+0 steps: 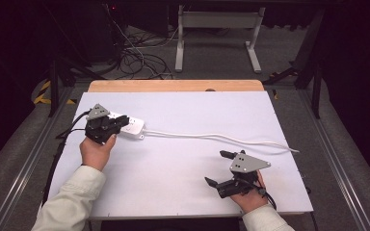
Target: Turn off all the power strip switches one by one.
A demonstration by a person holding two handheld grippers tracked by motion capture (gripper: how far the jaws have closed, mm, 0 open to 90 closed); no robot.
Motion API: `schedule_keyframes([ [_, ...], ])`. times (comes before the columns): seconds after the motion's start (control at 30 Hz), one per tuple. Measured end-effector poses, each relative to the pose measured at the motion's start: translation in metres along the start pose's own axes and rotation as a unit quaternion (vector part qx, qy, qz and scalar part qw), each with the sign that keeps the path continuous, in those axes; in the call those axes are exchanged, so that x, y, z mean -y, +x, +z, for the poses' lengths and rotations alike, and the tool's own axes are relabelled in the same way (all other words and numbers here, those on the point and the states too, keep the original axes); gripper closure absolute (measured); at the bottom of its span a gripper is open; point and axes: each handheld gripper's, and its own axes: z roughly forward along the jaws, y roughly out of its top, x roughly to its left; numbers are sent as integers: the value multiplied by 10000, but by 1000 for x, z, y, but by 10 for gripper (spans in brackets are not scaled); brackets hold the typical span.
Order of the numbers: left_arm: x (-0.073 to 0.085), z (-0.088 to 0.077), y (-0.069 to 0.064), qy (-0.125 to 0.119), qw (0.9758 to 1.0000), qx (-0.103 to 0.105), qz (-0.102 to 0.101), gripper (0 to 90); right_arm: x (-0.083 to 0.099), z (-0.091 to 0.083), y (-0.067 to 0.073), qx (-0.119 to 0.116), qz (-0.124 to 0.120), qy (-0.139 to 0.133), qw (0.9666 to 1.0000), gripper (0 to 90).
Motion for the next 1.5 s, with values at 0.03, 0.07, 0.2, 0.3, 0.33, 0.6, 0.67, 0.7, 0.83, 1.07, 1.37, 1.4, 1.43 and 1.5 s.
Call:
schedule_keyframes([
  [0.03, 0, -1, -1, -5, 10000, -4, 50, 798, 0, 0, 0, 3, 3, -5, 10000, 33],
  [0.07, 0, -2, -2, 5, 10000, -7, 76, 790, 0, 1, -1, -1, -6, -10, 10000, 33],
  [0.2, -1, -8, -6, -37, 9999, 41, 163, 658, -1, 3, -1, -25, -24, -3, 10000, 33],
  [0.3, -2, -14, -12, -149, 9995, 138, 243, 528, -1, 3, -2, -28, -15, -3, 10000, 33],
  [0.33, -2, -17, -14, -168, 9993, 142, 309, 499, -1, 3, -3, -30, -2, -18, 10000, 33],
  [0.6, 9, -37, -40, -361, 9962, 508, 603, 414, -1, 2, -3, -25, -4, -31, 10000, 33],
  [0.67, 11, -42, -41, -405, 9961, 583, 529, 357, -1, 1, -3, -22, -14, -33, 10000, 33],
  [0.7, 12, -45, -42, -404, 9959, 553, 595, 339, -1, 1, -3, -21, -11, -38, 10000, 33],
  [0.83, 20, -55, -51, -511, 9947, 537, 711, 295, -1, 1, -3, -16, -11, -32, 10000, 33],
  [1.07, 42, -62, -53, -600, 9931, 648, 773, 293, -1, 0, -2, -18, -18, -35, 10000, 33],
  [1.37, 73, -68, -58, -792, 9888, 661, 1076, 221, -1, 1, -2, -48, -28, -28, 10000, 33],
  [1.4, 76, -67, -57, -775, 9894, 668, 1032, 217, -1, 1, -2, -45, -25, -31, 10000, 33],
  [1.43, 78, -67, -55, -733, 9901, 670, 992, 217, -1, 0, -2, -34, -24, -33, 10000, 33],
  [1.5, 82, -66, -53, -626, 9918, 730, 842, 216, -1, 0, -2, -35, -7, -27, 10000, 33],
])
